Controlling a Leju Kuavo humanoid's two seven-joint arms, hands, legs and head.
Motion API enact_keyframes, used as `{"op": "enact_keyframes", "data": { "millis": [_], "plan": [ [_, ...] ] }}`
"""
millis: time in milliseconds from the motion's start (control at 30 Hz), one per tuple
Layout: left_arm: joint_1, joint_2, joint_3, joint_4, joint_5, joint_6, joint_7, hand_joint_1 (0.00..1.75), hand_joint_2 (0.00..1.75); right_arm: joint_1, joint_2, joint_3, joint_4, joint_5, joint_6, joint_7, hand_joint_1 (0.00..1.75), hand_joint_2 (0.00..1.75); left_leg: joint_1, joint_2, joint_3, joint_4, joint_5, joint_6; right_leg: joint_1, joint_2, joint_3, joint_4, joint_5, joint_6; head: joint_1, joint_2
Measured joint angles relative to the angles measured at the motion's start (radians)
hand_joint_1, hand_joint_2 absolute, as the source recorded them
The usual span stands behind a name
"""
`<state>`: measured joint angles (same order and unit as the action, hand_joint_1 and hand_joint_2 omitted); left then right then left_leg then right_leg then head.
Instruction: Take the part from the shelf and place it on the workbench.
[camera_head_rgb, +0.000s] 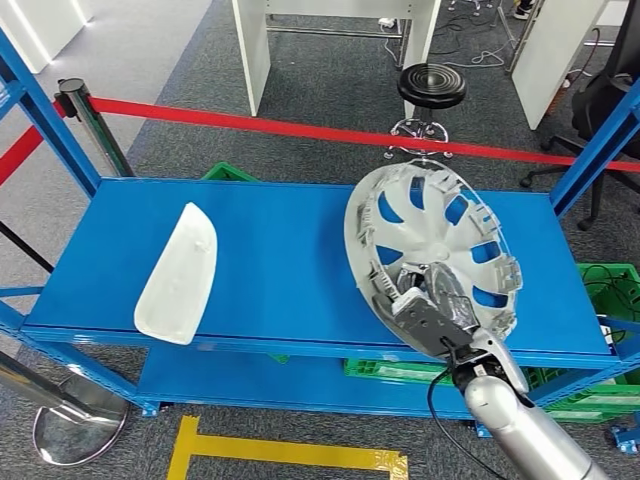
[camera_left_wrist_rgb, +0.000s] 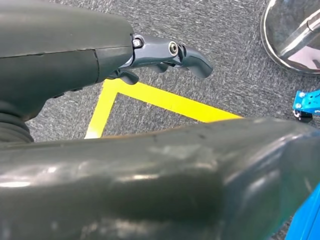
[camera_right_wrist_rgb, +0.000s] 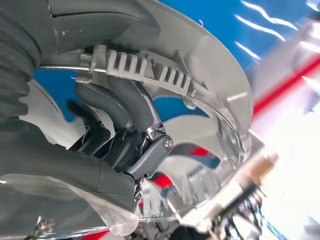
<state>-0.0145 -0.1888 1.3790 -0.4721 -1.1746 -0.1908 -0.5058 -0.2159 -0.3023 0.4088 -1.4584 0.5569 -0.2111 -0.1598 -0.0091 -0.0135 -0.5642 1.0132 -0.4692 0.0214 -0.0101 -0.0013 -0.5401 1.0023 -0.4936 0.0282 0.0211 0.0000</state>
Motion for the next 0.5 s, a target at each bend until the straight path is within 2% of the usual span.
{"op": "enact_keyframes", "data": {
  "millis": [200, 367, 500],
  "plan": [
    [0.000, -0.010, 0.004, -0.018, -0.003, -0.002, 0.000, 0.00, 0.00, 0.025, 0.012, -0.054, -0.056, -0.010, -0.010, -0.015, 1.75, 1.75, 0.000, 0.000, 0.000, 0.000, 0.000, 0.000, 0.000, 0.000, -0.001, 0.000, 0.000, 0.000, 0.000, 0.000],
    [0.003, -0.013, 0.008, -0.022, -0.021, -0.001, -0.007, 0.00, 0.00, 0.063, 0.023, -0.109, -0.114, -0.086, -0.044, -0.113, 1.75, 1.75, 0.000, 0.000, -0.001, 0.000, 0.000, 0.000, 0.000, -0.001, -0.001, 0.000, 0.000, 0.000, 0.000, 0.000],
    [0.003, -0.012, 0.009, -0.022, -0.036, 0.009, -0.018, 0.00, 0.00, 0.077, 0.030, -0.160, -0.175, -0.118, -0.043, -0.158, 1.75, 1.75, 0.000, 0.000, -0.002, 0.000, 0.000, 0.000, 0.000, 0.000, -0.002, 0.000, 0.000, 0.000, 0.000, 0.000]
  ]
}}
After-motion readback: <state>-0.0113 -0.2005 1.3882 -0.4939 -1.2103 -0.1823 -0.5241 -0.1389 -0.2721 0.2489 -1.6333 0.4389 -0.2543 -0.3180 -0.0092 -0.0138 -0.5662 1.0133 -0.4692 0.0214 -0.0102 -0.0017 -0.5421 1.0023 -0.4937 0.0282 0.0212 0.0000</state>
